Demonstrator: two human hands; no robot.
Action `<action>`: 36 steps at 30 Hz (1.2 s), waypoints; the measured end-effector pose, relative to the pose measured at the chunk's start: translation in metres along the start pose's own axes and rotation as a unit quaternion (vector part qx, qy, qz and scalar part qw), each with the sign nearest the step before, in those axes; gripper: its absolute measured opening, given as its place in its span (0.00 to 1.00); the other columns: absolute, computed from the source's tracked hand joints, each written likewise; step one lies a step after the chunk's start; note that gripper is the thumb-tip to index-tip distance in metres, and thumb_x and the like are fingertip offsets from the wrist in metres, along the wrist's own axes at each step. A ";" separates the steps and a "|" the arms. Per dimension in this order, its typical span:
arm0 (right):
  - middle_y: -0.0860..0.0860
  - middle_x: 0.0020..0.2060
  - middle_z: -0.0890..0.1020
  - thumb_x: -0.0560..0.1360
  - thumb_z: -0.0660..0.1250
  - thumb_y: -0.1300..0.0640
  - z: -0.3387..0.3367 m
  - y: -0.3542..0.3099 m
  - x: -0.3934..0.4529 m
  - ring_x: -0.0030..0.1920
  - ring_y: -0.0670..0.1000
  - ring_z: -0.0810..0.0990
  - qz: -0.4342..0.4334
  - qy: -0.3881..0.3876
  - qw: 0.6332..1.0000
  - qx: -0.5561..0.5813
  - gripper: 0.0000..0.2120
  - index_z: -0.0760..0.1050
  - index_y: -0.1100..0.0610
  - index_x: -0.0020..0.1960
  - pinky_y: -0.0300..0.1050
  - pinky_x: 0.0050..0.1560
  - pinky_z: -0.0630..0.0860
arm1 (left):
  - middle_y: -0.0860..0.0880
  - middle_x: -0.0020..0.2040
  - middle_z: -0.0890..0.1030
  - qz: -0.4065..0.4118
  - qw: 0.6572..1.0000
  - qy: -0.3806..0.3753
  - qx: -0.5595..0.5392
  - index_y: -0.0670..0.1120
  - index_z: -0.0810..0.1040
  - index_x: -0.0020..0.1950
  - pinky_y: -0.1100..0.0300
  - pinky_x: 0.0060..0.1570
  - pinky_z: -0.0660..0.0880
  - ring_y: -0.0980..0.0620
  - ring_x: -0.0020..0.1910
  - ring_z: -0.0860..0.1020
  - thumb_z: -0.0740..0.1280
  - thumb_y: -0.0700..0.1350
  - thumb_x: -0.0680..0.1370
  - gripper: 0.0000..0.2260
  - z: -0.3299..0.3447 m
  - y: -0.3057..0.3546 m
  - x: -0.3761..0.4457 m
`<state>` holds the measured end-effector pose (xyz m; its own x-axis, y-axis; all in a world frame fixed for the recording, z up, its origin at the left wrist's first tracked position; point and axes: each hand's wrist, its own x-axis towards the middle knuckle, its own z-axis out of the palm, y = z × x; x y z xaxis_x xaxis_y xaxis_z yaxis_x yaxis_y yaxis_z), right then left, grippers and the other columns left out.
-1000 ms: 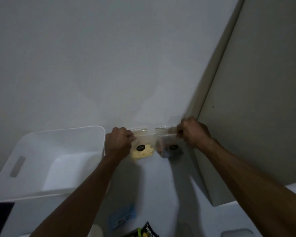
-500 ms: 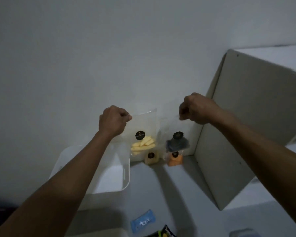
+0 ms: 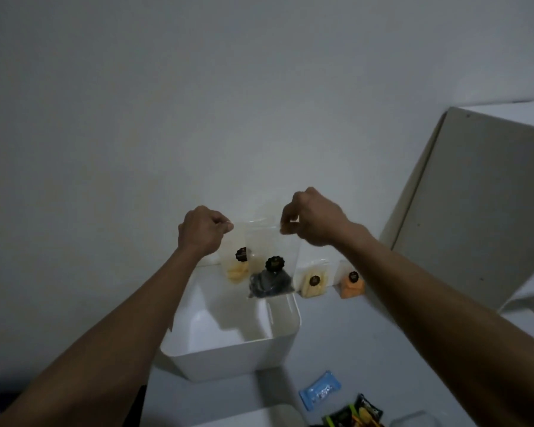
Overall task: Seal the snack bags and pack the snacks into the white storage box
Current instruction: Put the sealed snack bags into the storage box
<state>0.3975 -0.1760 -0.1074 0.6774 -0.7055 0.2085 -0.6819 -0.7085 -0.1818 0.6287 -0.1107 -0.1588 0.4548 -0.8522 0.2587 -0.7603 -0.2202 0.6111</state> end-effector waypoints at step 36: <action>0.51 0.70 0.67 0.71 0.73 0.47 0.269 0.041 0.031 0.68 0.59 0.62 0.148 0.026 0.988 0.045 0.05 0.85 0.46 0.46 0.58 0.59 0.71 | 0.48 0.54 0.75 -0.143 0.984 -0.064 0.082 0.57 0.84 0.51 0.49 0.60 0.65 0.46 0.59 0.73 0.71 0.55 0.75 0.08 0.181 -0.105 0.008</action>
<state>0.4647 -0.2320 -0.3665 0.4359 -0.8813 0.1824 -0.8189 -0.4725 -0.3258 0.6282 -0.1806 -0.3567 0.6070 -0.7946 -0.0103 -0.6786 -0.5250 0.5137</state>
